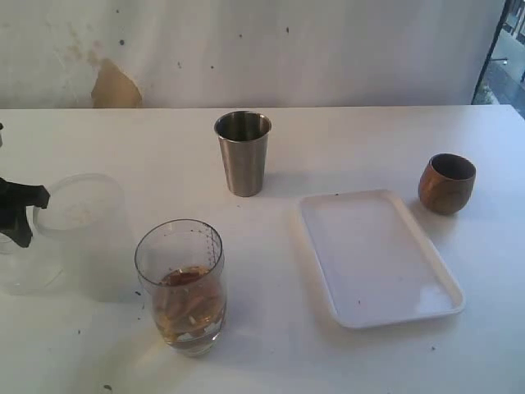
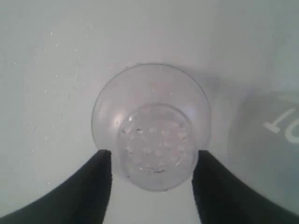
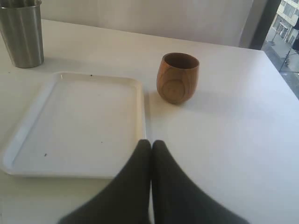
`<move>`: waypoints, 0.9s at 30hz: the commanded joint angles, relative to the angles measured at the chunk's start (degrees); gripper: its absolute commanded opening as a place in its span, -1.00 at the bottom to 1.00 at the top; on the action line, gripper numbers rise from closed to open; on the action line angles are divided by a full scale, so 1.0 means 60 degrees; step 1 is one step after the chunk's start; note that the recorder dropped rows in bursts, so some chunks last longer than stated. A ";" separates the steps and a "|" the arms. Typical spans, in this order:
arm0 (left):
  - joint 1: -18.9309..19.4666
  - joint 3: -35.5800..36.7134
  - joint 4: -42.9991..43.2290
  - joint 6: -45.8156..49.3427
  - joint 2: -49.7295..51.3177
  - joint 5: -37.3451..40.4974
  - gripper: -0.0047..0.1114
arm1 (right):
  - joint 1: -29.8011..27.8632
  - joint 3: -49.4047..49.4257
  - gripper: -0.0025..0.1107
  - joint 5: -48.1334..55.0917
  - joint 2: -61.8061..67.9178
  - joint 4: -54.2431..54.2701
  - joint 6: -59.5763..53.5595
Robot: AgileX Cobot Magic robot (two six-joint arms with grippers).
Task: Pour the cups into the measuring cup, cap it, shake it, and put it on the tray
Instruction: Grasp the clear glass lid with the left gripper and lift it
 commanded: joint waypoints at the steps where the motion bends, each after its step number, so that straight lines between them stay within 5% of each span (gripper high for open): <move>1: -0.0007 0.0002 0.0085 -0.0009 -0.0015 0.0019 -0.48 | -0.0038 0.0025 -0.96 -0.0077 -0.0060 -0.0053 0.0010; 7: -0.0007 0.0002 0.0413 0.0005 -0.0052 0.0242 -0.92 | -0.0038 0.0025 -0.96 -0.0077 -0.0060 -0.0053 0.0010; 15: -0.0007 -0.0753 0.1988 -0.0743 -0.0864 0.1280 -0.92 | -0.0038 0.0025 -0.96 -0.0077 -0.0060 -0.0053 0.0010; 27: -0.0066 -0.2963 0.0596 -0.0335 -0.2790 0.3267 -0.92 | -0.0038 0.0025 -0.96 -0.0077 -0.0060 -0.0053 0.0010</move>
